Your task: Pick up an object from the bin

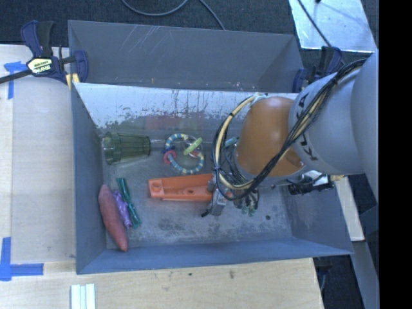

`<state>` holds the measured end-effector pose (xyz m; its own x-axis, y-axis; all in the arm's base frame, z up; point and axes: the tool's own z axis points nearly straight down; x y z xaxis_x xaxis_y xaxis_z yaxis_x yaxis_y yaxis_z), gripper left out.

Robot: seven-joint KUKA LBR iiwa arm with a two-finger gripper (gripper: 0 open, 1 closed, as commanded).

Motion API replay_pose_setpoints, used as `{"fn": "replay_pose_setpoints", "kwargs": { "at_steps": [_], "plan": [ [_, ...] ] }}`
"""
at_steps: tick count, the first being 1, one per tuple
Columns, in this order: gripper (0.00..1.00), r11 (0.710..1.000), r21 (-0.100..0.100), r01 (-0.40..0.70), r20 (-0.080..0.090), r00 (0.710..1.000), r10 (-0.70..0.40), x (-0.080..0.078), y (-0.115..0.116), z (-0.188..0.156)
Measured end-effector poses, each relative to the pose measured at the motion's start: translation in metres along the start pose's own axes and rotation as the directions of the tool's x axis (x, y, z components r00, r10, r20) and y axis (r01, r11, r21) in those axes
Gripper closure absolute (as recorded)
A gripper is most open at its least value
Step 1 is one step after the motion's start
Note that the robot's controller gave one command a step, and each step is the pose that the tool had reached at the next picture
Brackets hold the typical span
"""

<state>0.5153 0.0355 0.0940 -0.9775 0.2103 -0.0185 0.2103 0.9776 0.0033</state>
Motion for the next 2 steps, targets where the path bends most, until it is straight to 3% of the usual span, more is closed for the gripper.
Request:
{"fn": "replay_pose_setpoints", "kwargs": {
  "at_steps": [1, 2],
  "plan": [
    [1.0, 1.0, 0.0, 0.0, 0.0, 1.0, 0.0, 0.0, 0.0, 0.0],
    [1.0, 1.0, -0.001, -0.003, 0.003, 1.0, 0.003, 0.0, 0.008, -0.143]
  ]
}}
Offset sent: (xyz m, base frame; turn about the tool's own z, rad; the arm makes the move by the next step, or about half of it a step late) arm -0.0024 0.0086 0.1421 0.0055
